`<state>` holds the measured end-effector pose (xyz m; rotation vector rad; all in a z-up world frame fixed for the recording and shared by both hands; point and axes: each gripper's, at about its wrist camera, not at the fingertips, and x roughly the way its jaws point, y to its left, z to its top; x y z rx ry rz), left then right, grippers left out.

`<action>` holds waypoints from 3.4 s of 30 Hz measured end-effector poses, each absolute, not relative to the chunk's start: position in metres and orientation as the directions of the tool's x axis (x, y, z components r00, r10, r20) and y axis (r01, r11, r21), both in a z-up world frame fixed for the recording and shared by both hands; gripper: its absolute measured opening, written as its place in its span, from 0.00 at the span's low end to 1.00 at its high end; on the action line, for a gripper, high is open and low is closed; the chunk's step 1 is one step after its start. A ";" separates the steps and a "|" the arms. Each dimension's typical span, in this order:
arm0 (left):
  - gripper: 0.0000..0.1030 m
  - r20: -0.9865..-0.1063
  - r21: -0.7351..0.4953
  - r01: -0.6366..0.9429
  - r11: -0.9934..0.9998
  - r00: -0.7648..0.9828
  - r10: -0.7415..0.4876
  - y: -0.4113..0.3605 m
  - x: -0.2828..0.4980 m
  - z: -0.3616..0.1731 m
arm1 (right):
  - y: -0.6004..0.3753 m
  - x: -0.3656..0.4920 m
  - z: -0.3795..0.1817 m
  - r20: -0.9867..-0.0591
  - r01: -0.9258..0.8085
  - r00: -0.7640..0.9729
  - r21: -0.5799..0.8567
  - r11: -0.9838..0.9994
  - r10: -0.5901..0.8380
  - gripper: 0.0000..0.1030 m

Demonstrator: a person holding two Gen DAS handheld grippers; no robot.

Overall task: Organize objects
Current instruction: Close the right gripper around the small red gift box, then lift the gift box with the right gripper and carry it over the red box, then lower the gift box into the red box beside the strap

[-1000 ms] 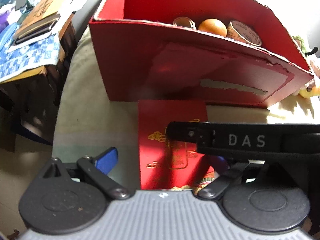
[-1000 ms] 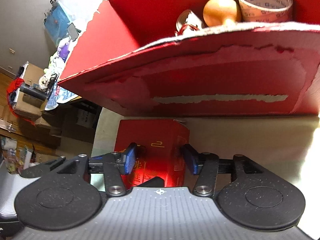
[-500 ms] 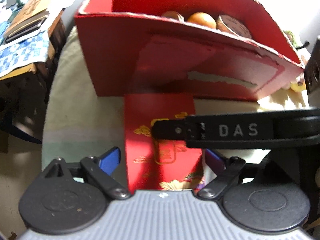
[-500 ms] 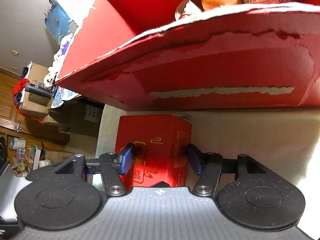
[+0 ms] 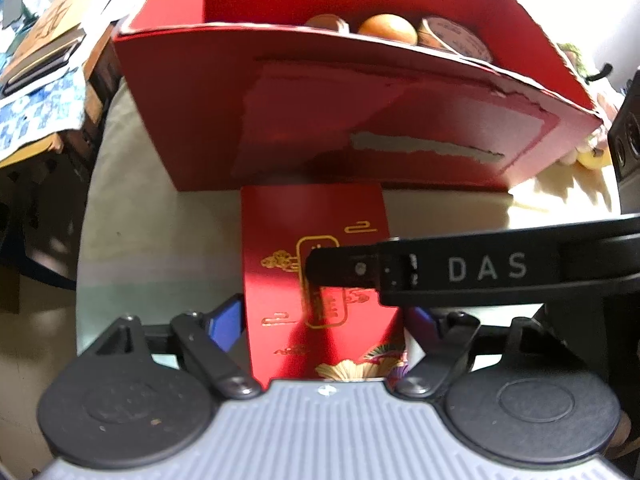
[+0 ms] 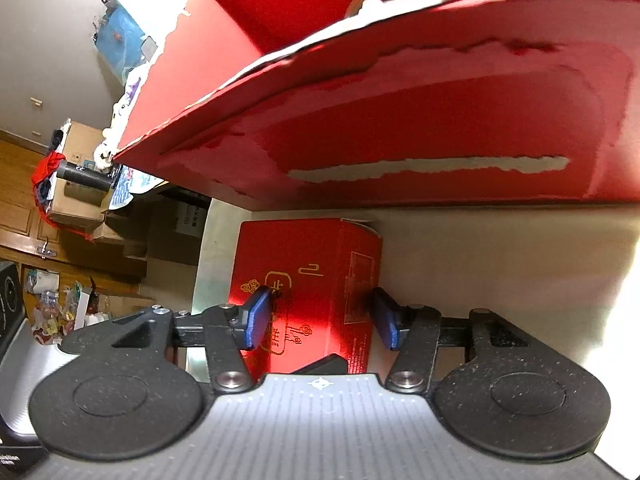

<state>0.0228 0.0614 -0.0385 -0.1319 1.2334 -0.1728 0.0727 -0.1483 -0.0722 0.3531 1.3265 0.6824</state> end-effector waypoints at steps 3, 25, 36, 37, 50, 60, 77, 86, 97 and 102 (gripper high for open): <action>0.81 -0.923 -0.201 0.083 0.976 0.318 -0.217 0.056 0.022 -0.035 | -0.156 0.069 -0.071 -0.763 -0.250 0.102 0.601 0.759 0.638 0.54; 0.81 -0.883 -0.138 0.539 0.831 0.313 -0.350 -0.069 0.018 0.002 | -0.262 0.028 -0.034 -0.747 -0.046 0.408 0.558 0.829 0.525 0.54; 0.81 -0.787 -0.080 0.673 0.735 0.410 -0.461 -0.115 0.015 0.049 | -0.313 0.010 0.011 -0.653 0.002 0.627 0.546 0.838 0.424 0.54; 0.81 -0.773 -0.070 0.675 0.735 0.428 -0.467 -0.115 0.015 0.055 | -0.315 0.012 0.016 -0.637 -0.005 0.645 0.549 0.836 0.423 0.54; 0.81 -0.644 0.019 0.518 0.855 0.661 -0.385 -0.069 0.056 0.113 | -0.281 0.084 0.066 -0.458 -0.228 0.697 0.589 0.775 0.552 0.54; 0.81 -0.676 0.003 0.308 0.951 0.702 -0.225 -0.006 0.100 0.098 | -0.203 0.149 0.052 -0.473 -0.411 0.549 0.565 0.715 0.689 0.54; 0.80 -0.801 0.073 0.147 0.986 0.598 -0.030 0.043 0.146 0.027 | -0.128 0.208 -0.009 -0.625 -0.400 0.231 0.637 0.658 0.746 0.54; 0.80 -0.838 0.079 0.117 0.990 0.545 0.002 0.048 0.157 0.009 | -0.109 0.221 -0.022 -0.681 -0.422 0.139 0.616 0.665 0.719 0.55; 0.82 -0.848 0.106 0.094 0.990 0.529 0.040 0.047 0.159 0.002 | -0.101 0.225 -0.023 -0.697 -0.462 0.131 0.586 0.665 0.705 0.58; 0.82 -0.849 0.100 0.092 0.991 0.526 0.037 0.046 0.158 0.002 | -0.103 0.227 -0.025 -0.695 -0.446 0.138 0.593 0.671 0.706 0.58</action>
